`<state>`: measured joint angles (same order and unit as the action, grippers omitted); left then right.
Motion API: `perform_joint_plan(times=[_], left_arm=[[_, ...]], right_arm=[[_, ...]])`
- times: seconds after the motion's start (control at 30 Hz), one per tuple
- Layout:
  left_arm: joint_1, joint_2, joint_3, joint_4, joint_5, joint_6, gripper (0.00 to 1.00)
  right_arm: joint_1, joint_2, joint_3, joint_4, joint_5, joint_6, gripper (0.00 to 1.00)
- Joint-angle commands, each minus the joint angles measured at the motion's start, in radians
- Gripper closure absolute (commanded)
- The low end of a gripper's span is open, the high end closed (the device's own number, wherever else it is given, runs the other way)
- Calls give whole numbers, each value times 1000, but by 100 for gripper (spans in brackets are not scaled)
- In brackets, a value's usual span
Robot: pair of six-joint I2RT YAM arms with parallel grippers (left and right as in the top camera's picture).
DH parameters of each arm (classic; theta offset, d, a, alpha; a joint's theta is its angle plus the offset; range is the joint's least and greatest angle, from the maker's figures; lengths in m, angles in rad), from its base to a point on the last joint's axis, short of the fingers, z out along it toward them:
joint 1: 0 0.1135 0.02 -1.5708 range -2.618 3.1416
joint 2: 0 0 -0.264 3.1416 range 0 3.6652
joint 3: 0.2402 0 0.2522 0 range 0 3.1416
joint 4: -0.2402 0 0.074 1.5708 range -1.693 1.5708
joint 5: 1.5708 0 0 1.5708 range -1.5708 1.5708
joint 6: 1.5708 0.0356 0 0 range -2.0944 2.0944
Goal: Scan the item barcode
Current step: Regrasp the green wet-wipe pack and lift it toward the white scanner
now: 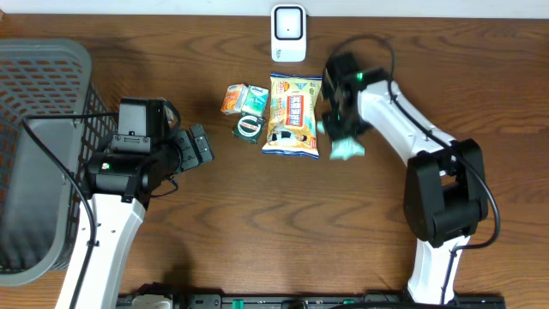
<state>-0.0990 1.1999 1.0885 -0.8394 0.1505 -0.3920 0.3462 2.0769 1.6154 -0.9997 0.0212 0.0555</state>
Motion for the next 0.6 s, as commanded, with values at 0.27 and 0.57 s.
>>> perform_joint_plan(times=[0.27,0.57], left_arm=[[6,2,9,-2,-13,3,2],[6,2,9,-2,-13,3,2]], right_arm=[[21,-5,277,143,61,-1,99],[55,13,256,543,-56,0,99]])
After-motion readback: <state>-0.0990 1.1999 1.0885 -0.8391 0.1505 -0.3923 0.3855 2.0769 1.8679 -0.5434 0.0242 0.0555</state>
